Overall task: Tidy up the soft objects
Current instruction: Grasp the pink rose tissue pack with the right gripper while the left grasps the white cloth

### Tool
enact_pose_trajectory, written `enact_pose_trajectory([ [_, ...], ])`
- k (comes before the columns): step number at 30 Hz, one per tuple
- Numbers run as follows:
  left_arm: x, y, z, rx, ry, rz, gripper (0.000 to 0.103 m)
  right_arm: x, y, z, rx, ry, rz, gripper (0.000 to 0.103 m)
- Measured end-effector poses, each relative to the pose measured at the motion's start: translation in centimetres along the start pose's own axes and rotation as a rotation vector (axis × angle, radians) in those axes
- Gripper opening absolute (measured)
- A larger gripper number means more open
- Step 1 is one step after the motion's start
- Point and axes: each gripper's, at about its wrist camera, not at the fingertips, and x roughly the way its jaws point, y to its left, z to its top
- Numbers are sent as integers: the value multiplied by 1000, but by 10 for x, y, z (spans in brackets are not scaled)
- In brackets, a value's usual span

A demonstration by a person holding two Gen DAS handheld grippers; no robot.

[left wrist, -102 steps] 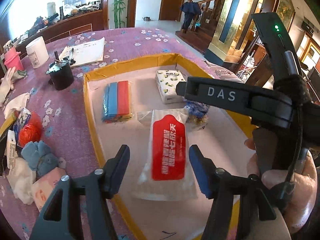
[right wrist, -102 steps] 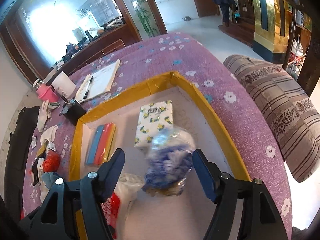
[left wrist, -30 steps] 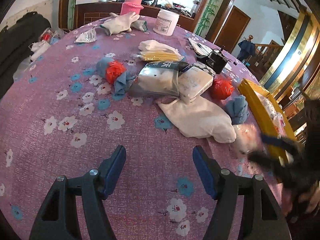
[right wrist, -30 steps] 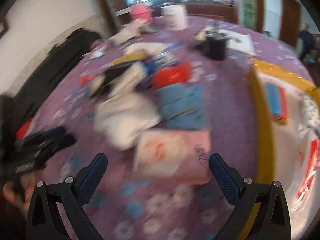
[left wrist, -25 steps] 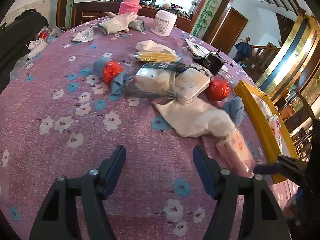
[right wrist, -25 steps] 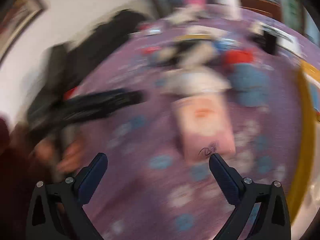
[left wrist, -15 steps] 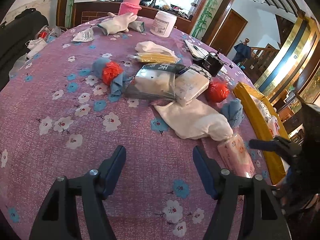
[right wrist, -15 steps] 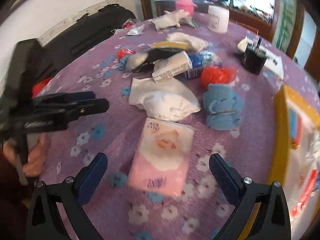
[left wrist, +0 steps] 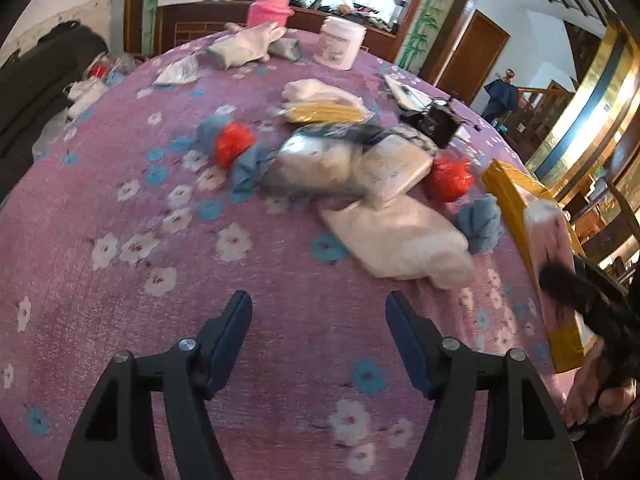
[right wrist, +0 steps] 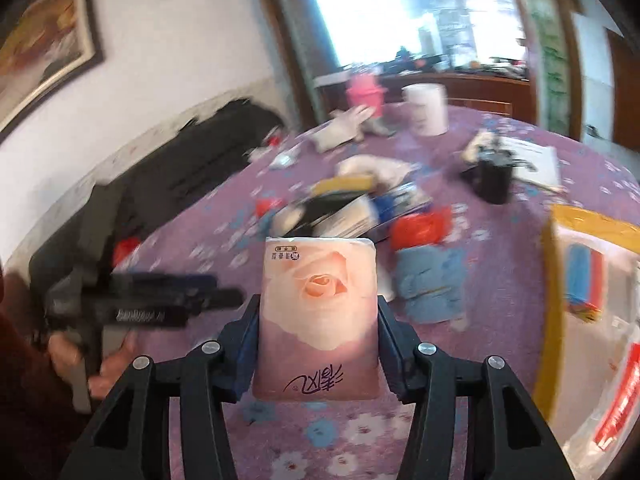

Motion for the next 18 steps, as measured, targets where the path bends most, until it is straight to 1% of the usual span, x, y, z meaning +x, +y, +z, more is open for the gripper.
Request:
enact_pose_trajectory([
  [2,-4,-21,9,65,9,-34,69,-7,-9,2,37,-36,-12,56],
  [4,-6,-37,17,124,3,-28,77,-16,-21,3,93,-56,-2,56],
  [5,-5,-48,21,163,-3,-21,85,-17,-26,3,114,-63,-7,56],
  [6,-3,-56,24,192,-6,-12,87,-17,-28,5,125,-70,-15,56],
  [7,1,-67,29,225,-9,17,87,-19,-32,6,133,-77,-17,56],
  [10,19,-84,40,272,9,49,87,-20,-34,8,143,-87,-12,57],
  [14,48,-92,40,309,87,77,87,-22,-29,4,129,-81,-13,57],
  [16,56,-91,37,309,84,105,86,-21,-28,4,125,-83,-15,57],
  [17,59,-90,37,301,86,101,78,-21,-29,5,127,-86,-18,57],
  [18,62,-88,38,288,92,91,51,-22,-30,4,128,-88,-17,57],
])
